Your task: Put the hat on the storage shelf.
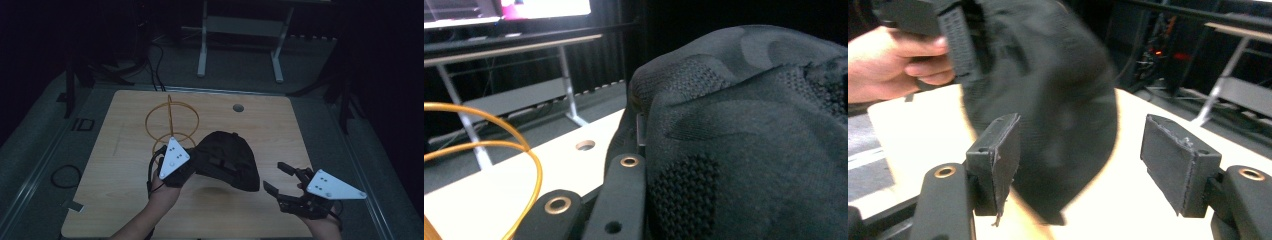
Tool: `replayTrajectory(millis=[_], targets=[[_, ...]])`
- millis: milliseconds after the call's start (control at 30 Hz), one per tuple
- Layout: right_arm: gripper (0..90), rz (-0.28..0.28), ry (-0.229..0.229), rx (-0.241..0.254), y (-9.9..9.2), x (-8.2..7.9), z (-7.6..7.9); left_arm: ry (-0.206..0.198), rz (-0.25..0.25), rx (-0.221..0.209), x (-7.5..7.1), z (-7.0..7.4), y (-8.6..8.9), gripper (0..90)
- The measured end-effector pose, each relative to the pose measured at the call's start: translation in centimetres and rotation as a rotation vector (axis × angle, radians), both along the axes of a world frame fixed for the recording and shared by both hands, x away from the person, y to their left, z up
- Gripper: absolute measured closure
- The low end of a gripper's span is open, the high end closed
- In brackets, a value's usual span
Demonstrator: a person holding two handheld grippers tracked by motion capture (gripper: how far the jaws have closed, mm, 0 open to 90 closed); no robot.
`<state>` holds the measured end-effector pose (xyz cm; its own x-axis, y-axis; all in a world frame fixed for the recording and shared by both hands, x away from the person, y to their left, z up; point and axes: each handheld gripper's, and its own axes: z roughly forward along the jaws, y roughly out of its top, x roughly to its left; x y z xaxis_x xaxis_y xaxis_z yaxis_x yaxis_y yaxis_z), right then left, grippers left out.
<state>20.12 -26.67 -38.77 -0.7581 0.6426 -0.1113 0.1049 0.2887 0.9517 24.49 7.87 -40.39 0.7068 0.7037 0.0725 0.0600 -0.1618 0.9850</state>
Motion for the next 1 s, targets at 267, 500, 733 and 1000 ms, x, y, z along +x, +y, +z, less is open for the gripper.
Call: replayTrajectory(millis=[267,500,733,1000], targets=[[37.4,0.065,-0.022,-0.012,0.2,0.1,1.1,-0.087,-0.319,0.005,-0.3,0.5,1.6,89.8],[38.8,0.196,-0.022,-0.028,2.5,-0.3,1.7,-0.117,-0.475,0.020,-0.1,0.9,2.7,89.7],[39.4,0.344,-0.043,-0.064,4.7,-1.1,1.9,-0.090,-0.534,0.020,0.2,0.6,3.0,89.8],[42.5,0.389,-0.058,-0.115,6.7,-0.4,1.8,-0.074,-0.553,0.017,0.2,0.3,2.3,89.8]])
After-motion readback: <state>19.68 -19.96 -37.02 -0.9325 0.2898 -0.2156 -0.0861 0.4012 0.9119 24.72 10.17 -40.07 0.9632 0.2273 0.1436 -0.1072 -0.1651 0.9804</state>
